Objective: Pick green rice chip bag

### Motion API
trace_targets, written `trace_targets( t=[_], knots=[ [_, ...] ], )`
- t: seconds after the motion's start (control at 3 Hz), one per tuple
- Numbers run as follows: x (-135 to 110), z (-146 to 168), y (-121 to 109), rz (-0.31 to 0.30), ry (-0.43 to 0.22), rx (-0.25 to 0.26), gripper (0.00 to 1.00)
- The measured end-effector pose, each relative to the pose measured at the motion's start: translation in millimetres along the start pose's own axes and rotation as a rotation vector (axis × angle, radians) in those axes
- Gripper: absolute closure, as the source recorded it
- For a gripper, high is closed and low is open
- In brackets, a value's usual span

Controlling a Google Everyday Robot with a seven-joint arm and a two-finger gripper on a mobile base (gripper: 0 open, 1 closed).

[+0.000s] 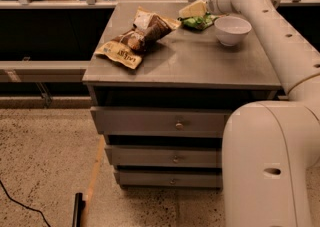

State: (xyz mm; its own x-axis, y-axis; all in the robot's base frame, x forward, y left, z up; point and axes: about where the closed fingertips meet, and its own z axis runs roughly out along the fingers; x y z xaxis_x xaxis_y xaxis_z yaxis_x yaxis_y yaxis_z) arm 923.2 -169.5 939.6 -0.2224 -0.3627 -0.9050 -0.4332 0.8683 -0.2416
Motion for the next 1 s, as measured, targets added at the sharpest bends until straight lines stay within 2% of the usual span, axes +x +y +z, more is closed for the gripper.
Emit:
trace_targets(
  t=[0.33,0.67,1.0],
  knots=[
    [-2.5,18.7,-7.6,-0.024,-0.006,0.027,0.0],
    [6.1,34.5,-8.8,-0.049,0.033,0.043,0.0],
    [19.6,45.4,-0.9,-0.077,0.088,0.027,0.0]
  ],
)
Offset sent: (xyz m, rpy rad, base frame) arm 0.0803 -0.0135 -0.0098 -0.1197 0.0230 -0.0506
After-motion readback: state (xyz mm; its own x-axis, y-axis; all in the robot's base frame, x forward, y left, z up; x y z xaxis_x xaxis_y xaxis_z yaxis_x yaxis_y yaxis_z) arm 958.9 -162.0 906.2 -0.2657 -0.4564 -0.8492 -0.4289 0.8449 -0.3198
